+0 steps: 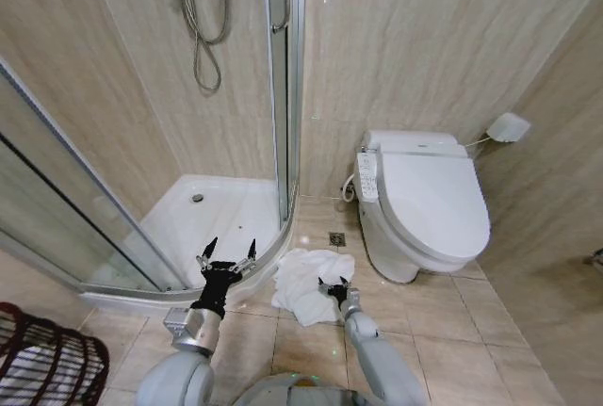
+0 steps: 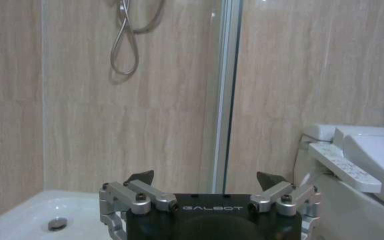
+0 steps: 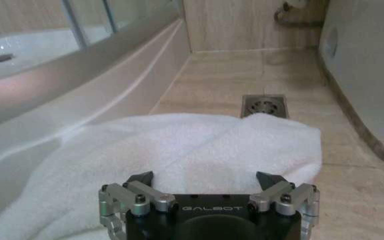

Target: Discard the used towel into the hamper.

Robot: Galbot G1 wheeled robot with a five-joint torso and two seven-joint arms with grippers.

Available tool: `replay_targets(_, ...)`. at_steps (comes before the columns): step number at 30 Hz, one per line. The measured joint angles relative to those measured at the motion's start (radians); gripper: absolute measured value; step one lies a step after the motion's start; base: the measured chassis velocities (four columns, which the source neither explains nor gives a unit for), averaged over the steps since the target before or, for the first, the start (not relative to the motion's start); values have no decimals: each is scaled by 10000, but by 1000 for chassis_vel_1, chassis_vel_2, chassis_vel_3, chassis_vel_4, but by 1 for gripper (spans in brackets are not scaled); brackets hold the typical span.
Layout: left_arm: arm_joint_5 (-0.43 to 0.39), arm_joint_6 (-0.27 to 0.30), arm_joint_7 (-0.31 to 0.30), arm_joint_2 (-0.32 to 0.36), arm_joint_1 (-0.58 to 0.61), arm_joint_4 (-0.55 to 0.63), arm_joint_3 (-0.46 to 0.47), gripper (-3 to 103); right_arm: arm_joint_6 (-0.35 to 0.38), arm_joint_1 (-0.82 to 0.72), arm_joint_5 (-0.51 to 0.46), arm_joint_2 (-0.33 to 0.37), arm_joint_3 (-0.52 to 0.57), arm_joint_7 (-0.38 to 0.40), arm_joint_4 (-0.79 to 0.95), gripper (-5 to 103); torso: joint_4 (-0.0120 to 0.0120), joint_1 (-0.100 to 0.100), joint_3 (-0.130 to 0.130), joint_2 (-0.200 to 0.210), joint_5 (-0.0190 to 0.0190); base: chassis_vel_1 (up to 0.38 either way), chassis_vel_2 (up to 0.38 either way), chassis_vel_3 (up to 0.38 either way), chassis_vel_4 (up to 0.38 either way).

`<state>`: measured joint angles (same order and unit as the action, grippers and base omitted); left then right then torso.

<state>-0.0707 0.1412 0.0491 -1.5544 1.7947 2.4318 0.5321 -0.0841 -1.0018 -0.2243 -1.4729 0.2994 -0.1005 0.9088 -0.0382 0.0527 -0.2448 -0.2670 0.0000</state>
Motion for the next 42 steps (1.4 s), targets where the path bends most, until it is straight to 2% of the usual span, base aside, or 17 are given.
replay_targets(12, 0, 0, 0, 0, 0, 0, 0, 100, -162, 344, 97, -46, 339, -541, -769, 102, 0, 0, 0, 0, 0, 0, 0, 0, 0)
replay_targets(16, 0, 0, 0, 0, 0, 0, 0, 100, -231, 444, 154, -111, 480, -650, -888, 88, 0, 0, 0, 0, -1, 0, 0, 0, 0)
replay_targets(18, 0, 0, 0, 0, 0, 0, 0, 100, -238, 445, 158, -122, 506, -667, -899, 88, 0, 0, 0, 0, -1, 0, 0, 0, 0)
replay_targets(21, 0, 0, 0, 1, 0, 0, 0, 100, -298, 404, 227, -143, 585, -737, -959, 76, 0, 0, 0, 0, -1, 0, 0, 0, 0)
replay_targets(22, 0, 0, 0, 1, 0, 0, 0, 100, -298, 404, 227, -143, 585, -737, -959, 76, 0, 0, 0, 0, -1, 0, 0, 0, 0)
replay_targets(28, 0, 0, 0, 0, 0, 0, 0, 100, -399, 373, 322, -188, 783, -905, -1136, 56, 0, 0, 0, 0, 0, 0, 0, 0, 0)
replay_targets(30, 0, 0, 0, 0, 0, 0, 0, 100, -410, 382, 334, -195, 817, -917, -1173, 56, 0, 0, 0, 0, -1, 0, 0, 0, 0)
replay_targets(32, 0, 0, 0, 0, 0, 0, 0, 100, -415, 387, 337, -197, 834, -919, -1194, 48, 0, 0, 0, 0, 0, 0, 0, 0, 0)
replay_targets(33, 0, 0, 0, 0, 0, 0, 0, 100, -415, 387, 337, -197, 834, -919, -1194, 48, 0, 0, 0, 0, 0, 0, 0, 0, 0)
replay_targets(40, 0, 0, 0, 0, 0, 0, 0, 100, -389, 290, 325, -97, 740, -844, -1004, 25, 0, 0, 0, 0, -1, 0, 0, 0, 0)
replay_targets(42, 0, 0, 0, 0, 0, 0, 0, 100, -387, 261, 318, -84, 727, -838, -953, 25, 0, 0, 0, 0, 0, 0, 0, 0, 0)
